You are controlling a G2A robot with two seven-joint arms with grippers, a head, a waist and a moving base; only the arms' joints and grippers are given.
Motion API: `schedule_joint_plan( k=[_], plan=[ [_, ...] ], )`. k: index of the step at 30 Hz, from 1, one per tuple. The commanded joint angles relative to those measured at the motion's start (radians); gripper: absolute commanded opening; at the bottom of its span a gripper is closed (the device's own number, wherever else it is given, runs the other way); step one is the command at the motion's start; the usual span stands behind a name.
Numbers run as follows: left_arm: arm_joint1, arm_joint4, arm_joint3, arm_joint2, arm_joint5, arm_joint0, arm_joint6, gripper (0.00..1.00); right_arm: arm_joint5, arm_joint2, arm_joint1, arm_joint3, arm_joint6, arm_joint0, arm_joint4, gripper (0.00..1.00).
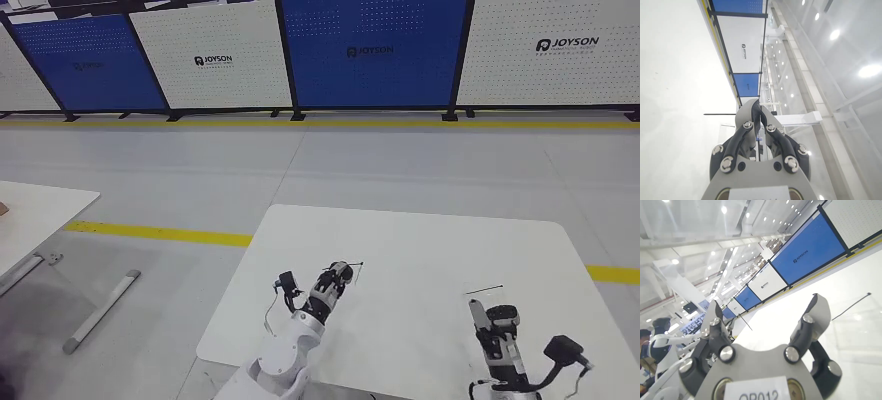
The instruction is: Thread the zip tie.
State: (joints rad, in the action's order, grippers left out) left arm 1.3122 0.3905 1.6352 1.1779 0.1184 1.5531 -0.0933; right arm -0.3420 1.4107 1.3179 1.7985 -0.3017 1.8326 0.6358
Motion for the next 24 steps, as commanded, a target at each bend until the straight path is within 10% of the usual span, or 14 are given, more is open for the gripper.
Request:
schedule_joint_plan(
  k=[1, 7, 24],
  plan=[
    [0.000, 0.035, -0.025, 0.020, 0.009, 0.000, -0.002, 0.00, 0.002, 0.026, -0.003, 0.019, -0.006, 0.018, -0.041, 1.00],
    [-0.001, 0.048, -0.075, 0.036, 0.004, -0.008, 0.022, 0.00, 0.002, 0.080, -0.011, 0.078, -0.042, 0.073, -0.204, 1.00],
    [-0.001, 0.048, -0.075, 0.036, 0.004, -0.008, 0.022, 0.00, 0.002, 0.080, -0.011, 0.078, -0.042, 0.073, -0.204, 1.00]
  ],
)
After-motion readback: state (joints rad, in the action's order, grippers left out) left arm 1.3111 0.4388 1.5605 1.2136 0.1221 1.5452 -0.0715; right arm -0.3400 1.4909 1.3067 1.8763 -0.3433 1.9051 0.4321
